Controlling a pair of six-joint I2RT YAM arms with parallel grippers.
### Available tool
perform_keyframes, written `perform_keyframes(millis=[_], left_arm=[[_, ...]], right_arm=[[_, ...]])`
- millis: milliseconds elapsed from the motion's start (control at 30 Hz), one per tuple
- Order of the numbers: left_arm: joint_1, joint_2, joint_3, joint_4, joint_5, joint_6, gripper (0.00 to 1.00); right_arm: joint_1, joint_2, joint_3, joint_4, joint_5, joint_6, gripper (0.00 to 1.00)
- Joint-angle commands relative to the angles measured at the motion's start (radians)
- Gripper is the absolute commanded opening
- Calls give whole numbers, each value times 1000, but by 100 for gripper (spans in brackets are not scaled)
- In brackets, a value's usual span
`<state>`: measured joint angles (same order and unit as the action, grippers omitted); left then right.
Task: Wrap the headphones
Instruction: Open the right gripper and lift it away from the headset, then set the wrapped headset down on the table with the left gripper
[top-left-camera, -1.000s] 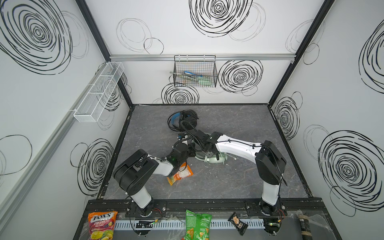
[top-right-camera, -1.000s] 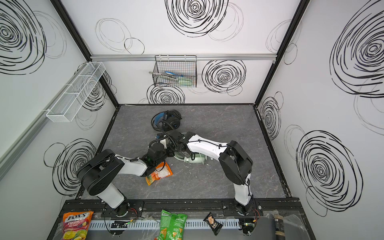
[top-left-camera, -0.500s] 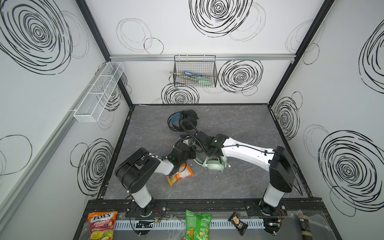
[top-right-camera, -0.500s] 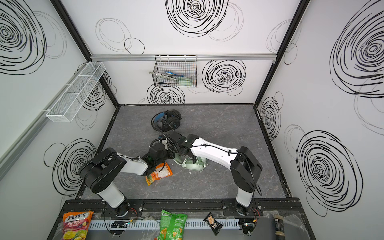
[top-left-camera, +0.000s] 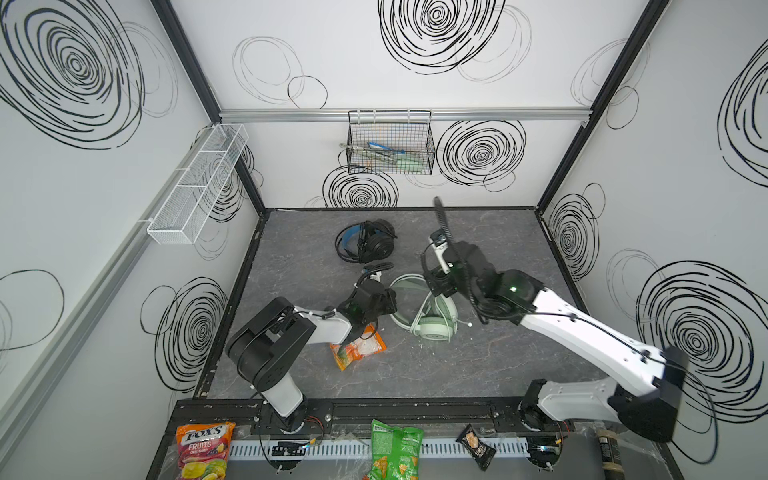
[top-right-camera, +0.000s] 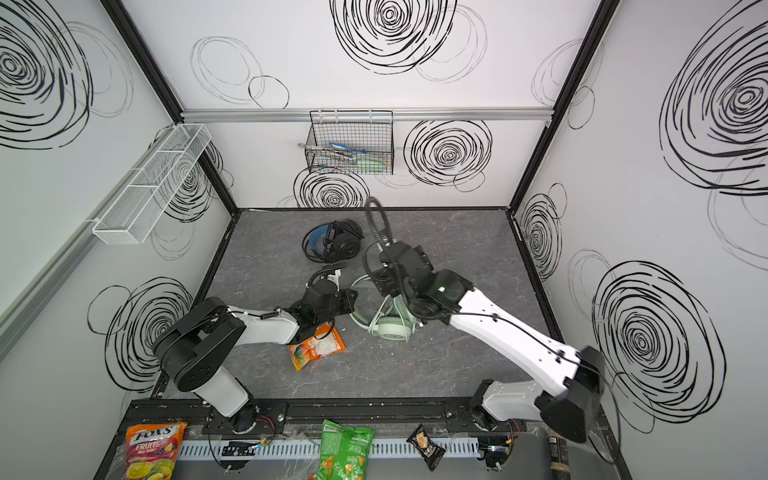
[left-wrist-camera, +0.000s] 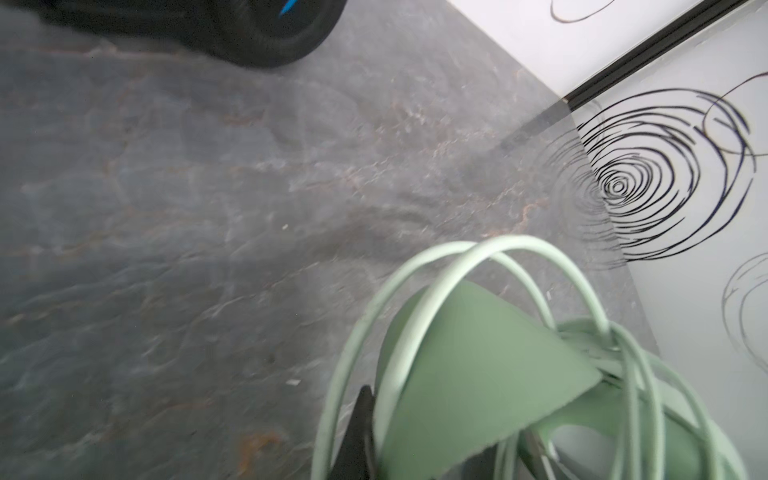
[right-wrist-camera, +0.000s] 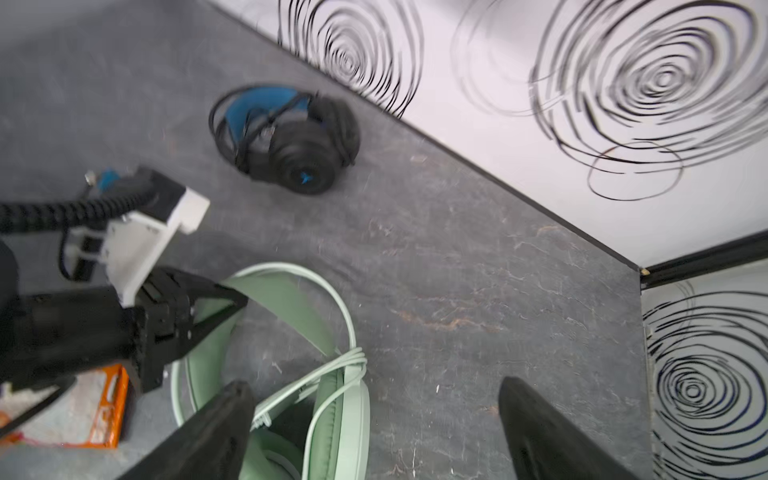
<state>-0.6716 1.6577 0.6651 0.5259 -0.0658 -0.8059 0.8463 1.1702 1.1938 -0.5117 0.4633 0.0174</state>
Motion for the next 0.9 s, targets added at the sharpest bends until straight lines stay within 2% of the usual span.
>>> perform_keyframes(millis=[0,133,300,400,600,733,867], left_arm=[[-33,6,168,-28,-105,-78,0],[-48,123,376,-111,-135,-102,0],[-25,302,641,-167,-121,-163,0],[-7,404,784,-188,-114,-189,0],[37,589,1048,-239,-129,-223,0],[65,694,1165,-254,-142,-298,0],[73,763,1262,-305,-184,-313,0]], right_arm=[[-129,-133,-123,231,-123,-18,97],[-300,-215,-212,305,-240,10,97],[-492,-305,-297,380,-362,37,97],[-495,-324,-317,402,-377,59,97],[-451,-352,-366,415,-300,41,97],[-437,-348,-381,426,-297,44,97],[-435,-343,-379,431,-275,42,97]])
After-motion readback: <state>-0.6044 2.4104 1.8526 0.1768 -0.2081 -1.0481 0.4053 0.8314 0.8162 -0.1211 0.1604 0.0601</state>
